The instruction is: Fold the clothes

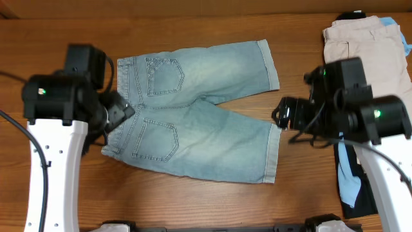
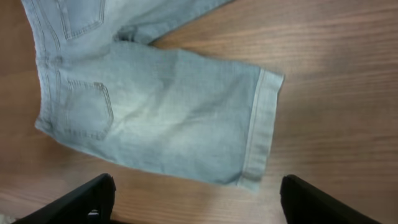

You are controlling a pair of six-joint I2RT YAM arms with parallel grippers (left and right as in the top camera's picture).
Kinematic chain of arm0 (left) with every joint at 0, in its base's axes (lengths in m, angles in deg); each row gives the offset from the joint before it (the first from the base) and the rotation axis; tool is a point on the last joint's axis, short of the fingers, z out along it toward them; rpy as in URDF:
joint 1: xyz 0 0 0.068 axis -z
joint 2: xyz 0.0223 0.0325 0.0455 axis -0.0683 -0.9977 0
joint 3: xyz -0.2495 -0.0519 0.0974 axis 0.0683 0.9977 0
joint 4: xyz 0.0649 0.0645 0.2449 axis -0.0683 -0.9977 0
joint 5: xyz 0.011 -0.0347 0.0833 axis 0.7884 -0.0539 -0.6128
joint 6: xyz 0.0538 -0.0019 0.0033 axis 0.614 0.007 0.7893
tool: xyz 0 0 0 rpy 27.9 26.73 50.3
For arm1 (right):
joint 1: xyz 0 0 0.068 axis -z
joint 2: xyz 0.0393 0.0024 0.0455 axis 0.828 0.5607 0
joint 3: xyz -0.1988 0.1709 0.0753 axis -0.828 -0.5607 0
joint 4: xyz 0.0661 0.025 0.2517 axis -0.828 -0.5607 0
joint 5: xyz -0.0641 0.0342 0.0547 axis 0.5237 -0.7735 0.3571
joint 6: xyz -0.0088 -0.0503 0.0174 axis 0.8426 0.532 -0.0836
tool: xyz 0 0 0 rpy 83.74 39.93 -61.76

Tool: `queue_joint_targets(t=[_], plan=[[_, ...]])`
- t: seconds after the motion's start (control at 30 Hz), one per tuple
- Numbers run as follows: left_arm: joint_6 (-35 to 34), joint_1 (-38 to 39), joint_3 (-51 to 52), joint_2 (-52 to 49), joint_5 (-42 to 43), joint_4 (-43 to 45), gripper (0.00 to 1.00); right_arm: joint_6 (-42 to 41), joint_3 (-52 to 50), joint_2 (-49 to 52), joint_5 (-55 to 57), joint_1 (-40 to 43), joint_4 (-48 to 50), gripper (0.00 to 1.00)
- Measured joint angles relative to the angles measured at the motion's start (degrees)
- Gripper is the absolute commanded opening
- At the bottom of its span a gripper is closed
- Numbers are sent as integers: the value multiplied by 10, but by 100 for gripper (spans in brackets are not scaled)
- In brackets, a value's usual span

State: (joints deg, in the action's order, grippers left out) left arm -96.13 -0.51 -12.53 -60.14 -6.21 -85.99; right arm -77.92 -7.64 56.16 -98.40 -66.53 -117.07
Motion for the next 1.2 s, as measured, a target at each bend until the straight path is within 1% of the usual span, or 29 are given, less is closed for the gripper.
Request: queue_joint_targets(t=[0.03, 0.07, 0.13, 0.2, 0.27, 0.3, 0.33, 0.37, 0.43, 0.53, 0.6, 0.73, 0.83, 0.93, 1.0, 1.07, 1.1, 1.13, 1.2], plan=[[-52, 0, 63, 23, -12, 32, 100, -12, -34, -24, 5, -11, 22, 100], [-80, 0, 101, 35, -16, 36, 100, -20, -53, -36, 5, -20, 25, 100], [-138, 0, 184, 59, -26, 73, 100, -36, -104, -56, 3, -40, 50, 100], [-167, 0, 239, 69, -29, 113, 100, -43, -130, -57, -5, -49, 73, 100], [-191, 0, 306, 73, -33, 173, 99, -49, -151, -45, -23, -52, 98, 100], [-203, -1, 352, 71, -35, 229, 97, -52, -153, -39, -29, -52, 106, 100], [-206, -2, 364, 67, -36, 238, 97, -53, -153, -36, -32, -52, 106, 100], [-210, -9, 390, 66, -36, 279, 95, -54, -153, -31, -33, -52, 107, 99], [-216, -32, 427, 60, -37, 330, 94, -56, -160, -26, -38, -52, 114, 96], [-206, -66, 450, 43, -37, 389, 93, -60, -196, -20, -41, -52, 139, 92], [-182, -89, 456, 19, -37, 427, 90, -69, -234, -9, -41, -52, 153, 90], [-156, -111, 458, -26, -37, 471, 83, -96, -278, -4, -25, -56, 164, 86], [-146, -114, 458, -63, -35, 491, 81, -134, -284, -4, 2, -78, 161, 83], [-142, -114, 458, -100, -32, 496, 80, -212, -284, -4, 50, -141, 155, 77], [-142, -114, 458, -120, -31, 496, 79, -258, -285, -4, 75, -178, 151, 75], [-142, -114, 458, -131, -30, 501, 81, -323, -294, -4, 106, -230, 150, 73], [-141, -114, 458, -131, -30, 501, 78, -357, -302, -4, 119, -254, 149, 73], [-138, -114, 458, -132, -31, 502, 70, -380, -306, -4, 131, -271, 148, 73], [-131, -114, 459, -132, -28, 514, 66, -412, -311, -4, 149, -292, 148, 72]])
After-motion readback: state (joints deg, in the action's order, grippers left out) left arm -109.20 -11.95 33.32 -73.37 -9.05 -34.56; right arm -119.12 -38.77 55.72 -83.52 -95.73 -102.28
